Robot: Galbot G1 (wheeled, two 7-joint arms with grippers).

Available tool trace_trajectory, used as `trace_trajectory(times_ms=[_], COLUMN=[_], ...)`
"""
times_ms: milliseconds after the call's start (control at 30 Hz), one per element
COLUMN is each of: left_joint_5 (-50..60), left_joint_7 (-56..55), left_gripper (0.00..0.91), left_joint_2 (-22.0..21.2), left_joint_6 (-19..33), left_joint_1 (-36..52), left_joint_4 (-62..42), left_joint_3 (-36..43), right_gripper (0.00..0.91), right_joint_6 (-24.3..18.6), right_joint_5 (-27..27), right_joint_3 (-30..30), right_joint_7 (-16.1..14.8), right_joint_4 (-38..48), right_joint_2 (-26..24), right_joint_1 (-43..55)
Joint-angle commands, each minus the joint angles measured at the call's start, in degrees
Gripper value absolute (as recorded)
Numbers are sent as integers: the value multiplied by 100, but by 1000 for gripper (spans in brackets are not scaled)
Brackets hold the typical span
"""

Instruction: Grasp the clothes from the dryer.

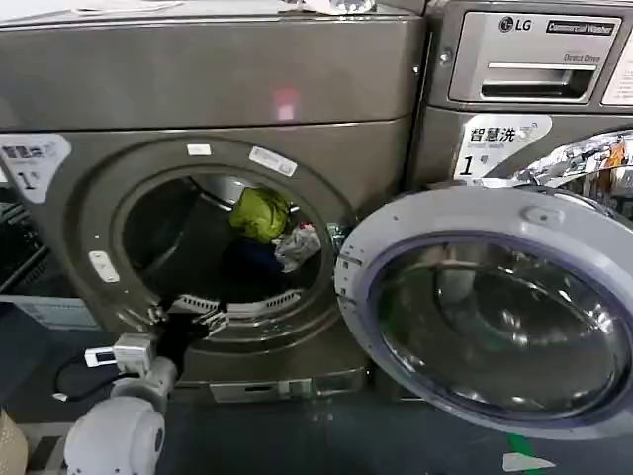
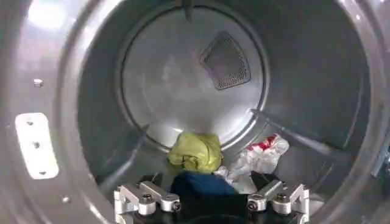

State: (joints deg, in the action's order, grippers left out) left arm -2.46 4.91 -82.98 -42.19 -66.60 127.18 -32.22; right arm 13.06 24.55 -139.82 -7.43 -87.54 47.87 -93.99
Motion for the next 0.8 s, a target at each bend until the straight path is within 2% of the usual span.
trace_trajectory(times_ms=[33,800], left_joint_5=[-45,112], left_joint_7=[-17,19], left_gripper=[907,907], left_joint_2=[2,8], left_joint_6=[-281,-281], left_joint_1=[-3,-60], left_joint_4=[-17,34], left_joint_3=[1,15], right_gripper=[907,907], right_joint_6=[1,22], right_joint_5=[1,1], right_joint_3=[-2,2], right_joint_7=[-1,-11], right_joint_4=[-8,-17], right_joint_2=[7,47], right_joint_1=[2,3])
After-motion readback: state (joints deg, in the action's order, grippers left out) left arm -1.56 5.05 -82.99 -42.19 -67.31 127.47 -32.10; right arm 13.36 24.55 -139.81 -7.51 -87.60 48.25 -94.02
